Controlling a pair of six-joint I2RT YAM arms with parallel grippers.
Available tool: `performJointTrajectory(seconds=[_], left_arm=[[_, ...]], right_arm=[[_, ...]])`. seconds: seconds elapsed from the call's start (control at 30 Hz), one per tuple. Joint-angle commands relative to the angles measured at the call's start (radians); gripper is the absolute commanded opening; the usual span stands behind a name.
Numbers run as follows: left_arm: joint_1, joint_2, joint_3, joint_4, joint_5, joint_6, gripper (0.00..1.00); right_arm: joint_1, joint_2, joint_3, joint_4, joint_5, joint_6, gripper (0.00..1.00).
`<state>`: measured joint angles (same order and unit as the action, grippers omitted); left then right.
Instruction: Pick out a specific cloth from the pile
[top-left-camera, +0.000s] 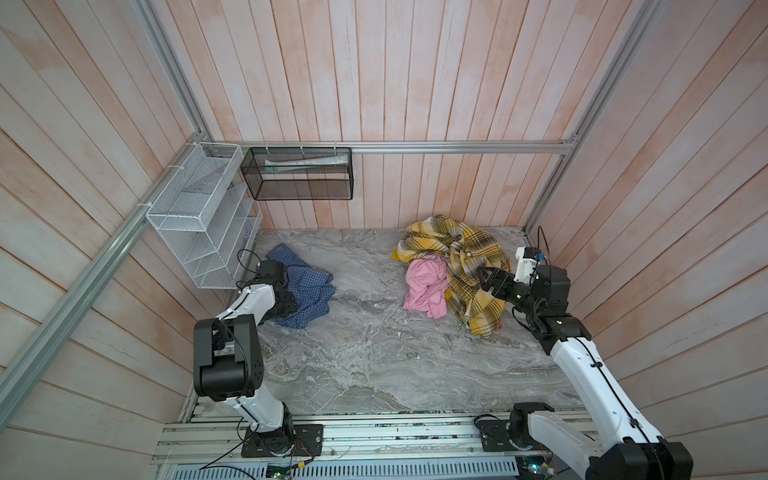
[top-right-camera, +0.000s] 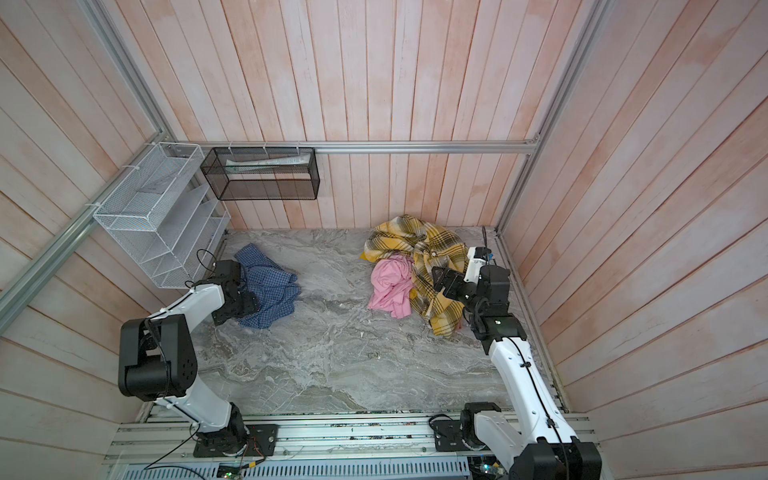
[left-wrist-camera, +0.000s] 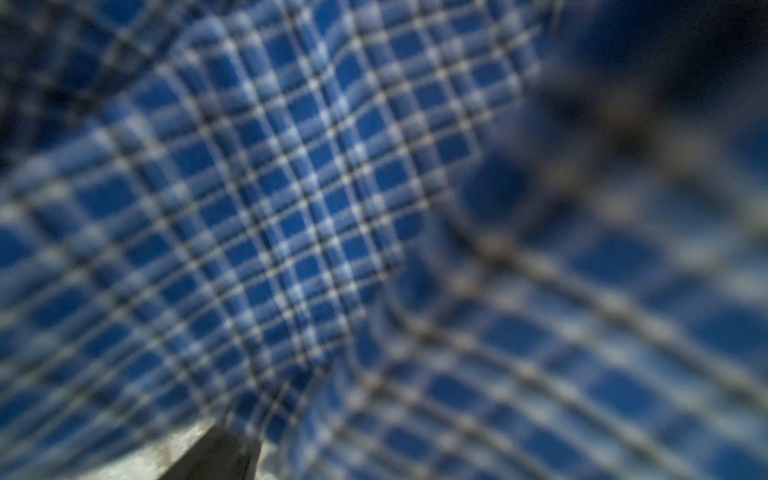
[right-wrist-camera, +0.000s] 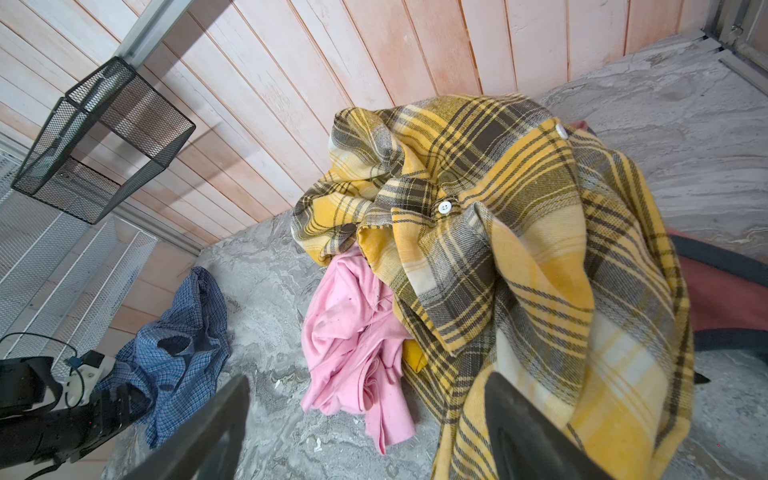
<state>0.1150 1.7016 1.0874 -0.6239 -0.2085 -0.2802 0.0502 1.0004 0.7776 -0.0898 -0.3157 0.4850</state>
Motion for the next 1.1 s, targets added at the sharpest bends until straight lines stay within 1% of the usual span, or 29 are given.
performJointTrajectory(seconds=[0.0,0.13,0.2,0.33,0.53,0.6,0.63,0.73,0.87,0.97,1.07], left_arm=[[-0.017,0.08,0.076,0.05,0.024,0.016,0.87],[-0.062,0.204,0.172,0.034,0.022,0.034,0.86],[-0.083,0.242,0.198,0.03,0.023,0.027,0.85],[-0.114,0.233,0.179,0.077,0.061,0.01,0.86],[-0.136,0.246,0.202,0.065,0.128,-0.055,0.87],[-0.136,0.215,0.179,0.073,0.123,-0.072,0.89],[-0.137,0.191,0.163,0.075,0.11,-0.078,0.97],[-0.133,0.114,0.133,0.059,0.073,-0.078,1.0],[-0.133,-0.002,0.119,0.029,0.041,-0.088,1.0],[-0.134,-0.082,0.134,0.002,0.006,-0.083,1.0],[-0.133,-0.145,0.163,-0.038,-0.04,-0.075,1.0]], right_arm=[[0.003,-0.006,-0.006,-0.008,0.002,-0.011,0.89],[0.002,-0.01,-0.001,-0.021,0.011,-0.013,0.89],[0.003,-0.016,0.0,-0.029,0.016,-0.013,0.88],[0.002,-0.036,-0.011,-0.031,0.036,-0.01,0.89],[0.002,-0.024,-0.011,-0.024,0.016,-0.002,0.88],[0.003,-0.028,-0.008,-0.031,0.015,-0.007,0.89],[0.004,-0.033,-0.006,-0.035,0.02,-0.011,0.88],[0.002,-0.047,-0.013,-0.04,0.036,-0.02,0.89],[0.003,-0.044,-0.027,-0.024,0.026,-0.013,0.89],[0.002,-0.036,-0.025,-0.018,0.009,-0.016,0.89],[0.002,-0.042,-0.017,-0.026,0.017,-0.03,0.89]])
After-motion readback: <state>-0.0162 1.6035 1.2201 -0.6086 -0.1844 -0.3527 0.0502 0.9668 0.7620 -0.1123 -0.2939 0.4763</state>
